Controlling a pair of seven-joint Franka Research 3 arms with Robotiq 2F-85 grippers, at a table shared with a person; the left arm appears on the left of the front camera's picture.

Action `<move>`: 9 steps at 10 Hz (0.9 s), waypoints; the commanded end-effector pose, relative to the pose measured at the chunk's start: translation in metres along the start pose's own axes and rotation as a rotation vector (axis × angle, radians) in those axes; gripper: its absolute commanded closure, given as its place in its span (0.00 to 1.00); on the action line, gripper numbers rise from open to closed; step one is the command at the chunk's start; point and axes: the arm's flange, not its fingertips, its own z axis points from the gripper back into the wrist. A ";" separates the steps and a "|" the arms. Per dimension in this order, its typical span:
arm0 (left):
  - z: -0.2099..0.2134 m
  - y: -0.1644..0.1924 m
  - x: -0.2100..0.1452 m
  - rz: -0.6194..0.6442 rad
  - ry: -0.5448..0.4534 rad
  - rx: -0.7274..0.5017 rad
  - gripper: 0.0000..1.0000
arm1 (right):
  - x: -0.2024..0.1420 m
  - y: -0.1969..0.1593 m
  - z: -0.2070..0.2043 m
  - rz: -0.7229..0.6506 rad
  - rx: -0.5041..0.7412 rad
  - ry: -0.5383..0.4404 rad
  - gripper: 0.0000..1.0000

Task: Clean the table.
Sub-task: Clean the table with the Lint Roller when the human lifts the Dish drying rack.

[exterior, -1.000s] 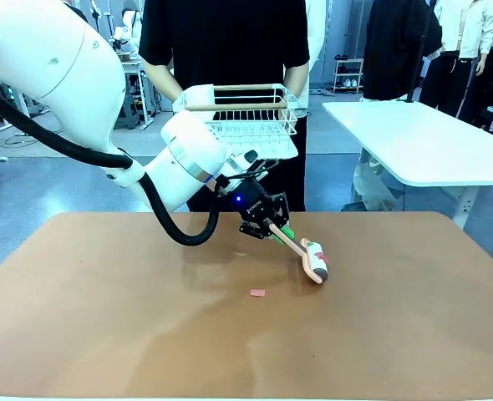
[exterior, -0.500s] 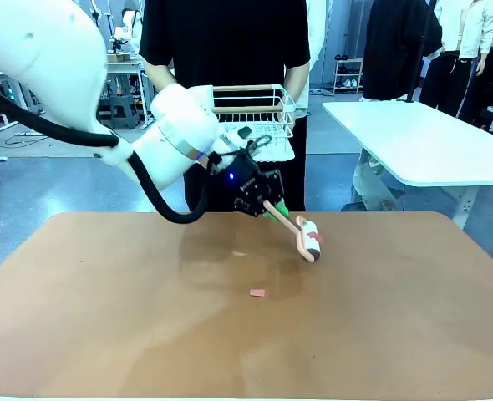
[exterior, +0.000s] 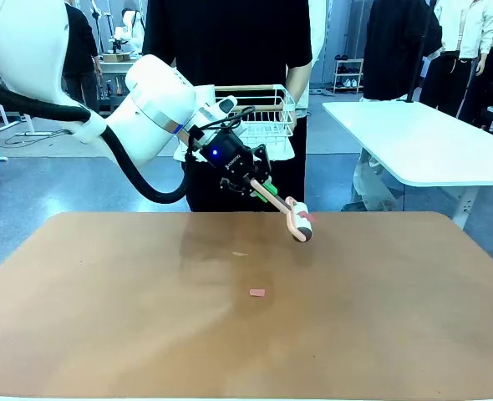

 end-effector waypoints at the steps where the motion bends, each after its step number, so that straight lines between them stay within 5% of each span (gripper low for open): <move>1: 0.029 0.007 -0.026 0.040 0.013 0.017 0.79 | 0.000 0.003 0.001 0.008 0.015 -0.004 0.00; 4: 0.113 0.063 -0.086 0.079 0.016 -0.018 0.79 | 0.000 0.003 0.001 0.008 0.015 -0.004 0.00; 9: 0.215 0.168 -0.138 -0.051 -0.007 -0.021 0.79 | 0.000 0.003 0.001 0.008 0.015 -0.004 0.00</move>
